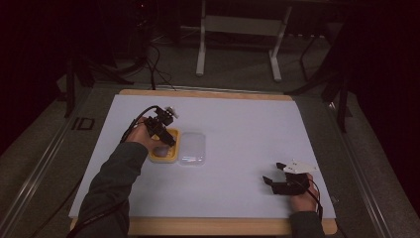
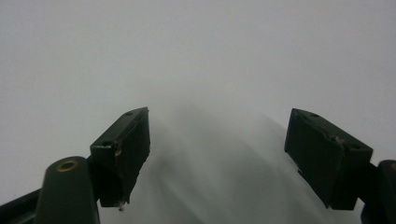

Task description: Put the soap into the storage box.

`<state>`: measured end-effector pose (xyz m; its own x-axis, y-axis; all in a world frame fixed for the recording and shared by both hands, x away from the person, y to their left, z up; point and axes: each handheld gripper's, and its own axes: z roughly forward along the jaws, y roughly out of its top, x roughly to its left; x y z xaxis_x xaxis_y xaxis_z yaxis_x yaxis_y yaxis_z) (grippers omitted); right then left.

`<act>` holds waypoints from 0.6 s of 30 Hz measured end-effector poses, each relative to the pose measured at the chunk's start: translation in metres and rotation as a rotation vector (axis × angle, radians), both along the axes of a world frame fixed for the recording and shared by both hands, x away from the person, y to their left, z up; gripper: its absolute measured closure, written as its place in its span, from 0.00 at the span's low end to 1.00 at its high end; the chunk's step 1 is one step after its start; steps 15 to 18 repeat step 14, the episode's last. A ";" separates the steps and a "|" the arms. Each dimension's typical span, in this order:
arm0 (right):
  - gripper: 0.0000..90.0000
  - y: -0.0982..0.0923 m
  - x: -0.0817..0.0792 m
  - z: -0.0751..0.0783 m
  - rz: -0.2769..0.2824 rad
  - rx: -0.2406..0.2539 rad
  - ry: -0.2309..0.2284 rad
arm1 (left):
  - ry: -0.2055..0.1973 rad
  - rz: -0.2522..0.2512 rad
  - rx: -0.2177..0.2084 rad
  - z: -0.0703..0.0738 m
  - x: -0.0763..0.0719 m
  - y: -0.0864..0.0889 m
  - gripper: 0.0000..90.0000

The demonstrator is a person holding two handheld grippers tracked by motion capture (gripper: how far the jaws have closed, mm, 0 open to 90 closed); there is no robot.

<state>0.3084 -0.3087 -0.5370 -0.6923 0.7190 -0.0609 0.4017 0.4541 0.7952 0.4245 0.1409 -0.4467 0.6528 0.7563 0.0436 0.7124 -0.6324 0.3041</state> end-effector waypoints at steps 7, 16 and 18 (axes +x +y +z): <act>0.24 0.000 0.000 0.000 0.000 0.001 0.001 | -0.053 -0.050 -0.022 0.003 -0.010 -0.007 0.36; 0.24 0.000 0.000 0.000 -0.001 0.002 0.004 | -0.096 -0.120 -0.022 -0.001 -0.024 -0.022 0.35; 0.24 0.000 0.000 0.000 -0.001 0.002 0.004 | -0.096 -0.120 -0.022 -0.001 -0.024 -0.022 0.35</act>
